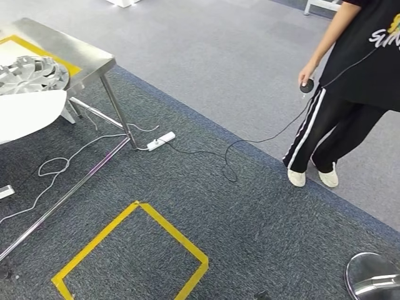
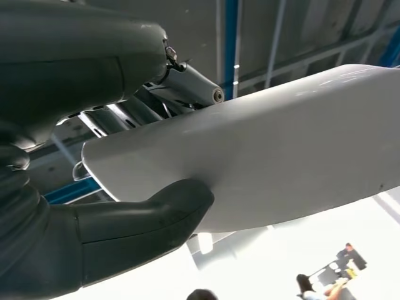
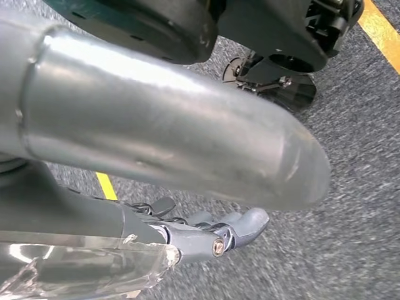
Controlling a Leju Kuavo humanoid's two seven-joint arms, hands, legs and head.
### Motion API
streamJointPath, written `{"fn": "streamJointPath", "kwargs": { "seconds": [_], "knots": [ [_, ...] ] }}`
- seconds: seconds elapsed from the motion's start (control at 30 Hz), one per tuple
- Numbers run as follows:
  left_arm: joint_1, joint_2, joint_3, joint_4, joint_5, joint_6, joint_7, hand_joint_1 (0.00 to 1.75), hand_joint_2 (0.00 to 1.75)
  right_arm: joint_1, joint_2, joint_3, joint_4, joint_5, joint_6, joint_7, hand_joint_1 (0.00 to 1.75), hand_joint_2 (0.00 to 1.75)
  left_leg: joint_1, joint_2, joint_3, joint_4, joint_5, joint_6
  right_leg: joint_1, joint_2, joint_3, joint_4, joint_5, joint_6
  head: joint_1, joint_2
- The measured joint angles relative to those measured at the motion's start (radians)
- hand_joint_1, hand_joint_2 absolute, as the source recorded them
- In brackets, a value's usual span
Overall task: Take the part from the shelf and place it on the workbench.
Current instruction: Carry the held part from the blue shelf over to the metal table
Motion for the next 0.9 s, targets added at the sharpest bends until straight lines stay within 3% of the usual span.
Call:
{"fn": "streamJointPath", "kwargs": {
  "seconds": [0.03,0.1,0.13,0.2,0.27,0.33,0.37,0.4,0.47,0.5,0.57,0.6,0.63,0.7,0.77,0.83,0.87,0.9],
  "knots": [
    [-0.002,-0.001,0.000,0.001,0.001,0.001,0.002,1.75,1.75,-0.001,0.000,0.000,0.000,0.000,-0.001,0.000,0.00,0.00,-0.002,0.008,0.012,-0.024,0.002,0.006,0.004,-0.011,0.002,0.001,-0.004,0.004,0.000,0.000],
    [-0.001,-0.001,-0.001,0.006,0.002,0.003,0.006,1.75,1.75,-0.003,0.000,0.000,0.000,0.000,-0.004,0.001,0.00,0.00,-0.004,-0.016,0.010,-0.029,0.000,0.021,0.007,-0.036,0.008,0.000,-0.010,0.010,0.002,0.000],
    [0.000,-0.001,-0.002,0.008,0.002,0.004,0.007,1.75,1.75,-0.004,0.000,0.000,0.000,0.000,-0.006,0.001,0.00,0.00,-0.003,-0.029,0.009,-0.030,0.001,0.027,0.005,-0.034,0.008,0.003,-0.015,0.015,0.001,0.000],
    [-0.004,-0.001,-0.003,0.013,0.002,0.007,0.007,1.75,1.75,-0.006,0.000,0.000,0.000,0.001,-0.008,0.001,0.00,0.00,0.002,-0.052,0.009,-0.031,0.004,0.038,-0.001,0.017,-0.015,0.056,-0.047,0.027,0.004,0.000],
    [-0.009,-0.005,-0.009,0.016,0.002,0.009,0.008,1.75,1.75,-0.004,0.000,0.000,0.000,0.001,-0.010,0.001,0.00,0.00,0.004,-0.075,0.008,-0.031,0.005,0.045,-0.004,0.078,-0.079,0.186,-0.107,0.034,0.006,0.000],
    [-0.010,-0.010,-0.015,0.020,0.002,0.010,0.008,1.75,1.75,-0.001,0.000,0.000,0.000,0.001,-0.010,0.001,0.00,0.00,0.003,-0.102,0.007,-0.031,0.005,0.047,-0.004,0.092,-0.136,0.290,-0.138,0.033,0.007,0.000],
    [-0.010,-0.011,-0.017,0.023,0.002,0.010,0.008,1.75,1.75,0.000,0.000,0.000,0.000,0.001,-0.010,0.001,0.00,0.00,0.003,-0.117,0.007,-0.030,0.005,0.047,-0.004,0.095,-0.141,0.290,-0.124,0.030,0.007,0.000],
    [-0.011,-0.012,-0.018,0.025,0.002,0.010,0.008,1.75,1.75,0.000,0.000,0.000,0.000,0.001,-0.010,0.001,0.00,0.00,0.003,-0.132,0.008,-0.030,0.005,0.047,-0.004,0.101,-0.127,0.250,-0.094,0.027,0.007,0.000],
    [-0.014,-0.012,-0.018,0.028,0.002,0.010,0.008,1.75,1.75,0.000,0.000,0.000,0.000,0.001,-0.010,0.001,0.00,0.00,0.004,-0.160,0.008,-0.030,0.006,0.044,-0.007,0.144,-0.063,0.108,-0.023,0.019,0.007,0.000],
    [-0.016,-0.012,-0.018,0.029,0.002,0.010,0.008,1.75,1.75,-0.001,0.000,0.000,0.000,0.001,-0.010,0.000,0.00,0.00,0.004,-0.173,0.006,-0.029,0.007,0.041,-0.009,0.164,-0.035,0.050,-0.002,0.017,0.006,0.000],
    [-0.018,-0.009,-0.018,0.031,0.002,0.010,0.008,1.75,1.75,-0.001,0.000,0.000,0.000,0.000,-0.011,0.000,0.00,0.00,0.006,-0.197,0.000,-0.030,0.012,0.031,-0.011,0.180,-0.011,0.007,0.006,0.016,0.006,0.000],
    [-0.017,-0.005,-0.018,0.032,0.002,0.010,0.008,1.75,1.75,-0.002,0.000,0.000,0.000,0.000,-0.012,0.000,0.00,0.00,0.008,-0.209,-0.003,-0.032,0.016,0.025,-0.010,0.166,-0.009,0.005,0.008,0.014,0.006,0.000],
    [-0.015,-0.001,-0.018,0.033,0.002,0.010,0.008,1.75,1.75,-0.003,0.001,0.000,0.000,0.000,-0.012,-0.001,0.00,0.00,0.010,-0.211,-0.006,-0.033,0.017,0.019,-0.010,0.154,-0.008,0.003,0.010,0.008,0.005,0.000],
    [-0.017,0.008,-0.017,0.035,0.005,0.010,0.009,1.75,1.75,-0.003,0.002,0.000,0.000,0.000,-0.015,-0.001,0.00,0.00,0.005,-0.166,-0.025,-0.001,-0.007,0.011,-0.013,0.128,-0.006,-0.006,0.016,-0.003,0.002,0.000],
    [-0.021,0.009,-0.016,0.036,0.009,0.010,0.010,1.75,1.75,-0.001,0.002,0.000,0.000,0.001,-0.017,0.000,0.00,0.00,0.001,-0.098,-0.077,0.111,-0.070,0.004,-0.012,0.099,-0.005,-0.010,0.016,-0.010,-0.001,0.000],
    [-0.018,0.006,-0.017,0.039,0.011,0.010,0.011,1.75,1.75,0.001,0.002,0.000,0.000,0.001,-0.018,0.002,0.00,0.00,0.004,-0.075,-0.131,0.229,-0.113,-0.002,-0.011,0.069,-0.005,-0.010,0.013,-0.013,-0.001,0.000],
    [-0.016,0.006,-0.017,0.040,0.011,0.010,0.011,1.75,1.75,0.001,0.002,0.000,0.000,0.000,-0.018,0.003,0.00,0.00,0.006,-0.072,-0.137,0.244,-0.109,-0.004,-0.011,0.054,-0.005,-0.009,0.012,-0.013,-0.002,0.000],
    [-0.015,0.006,-0.016,0.041,0.012,0.010,0.011,1.75,1.75,0.001,0.003,0.000,0.000,0.000,-0.018,0.004,0.00,0.00,0.008,-0.067,-0.122,0.219,-0.088,-0.006,-0.011,0.039,-0.004,-0.009,0.011,-0.012,-0.002,0.000]
  ]
}}
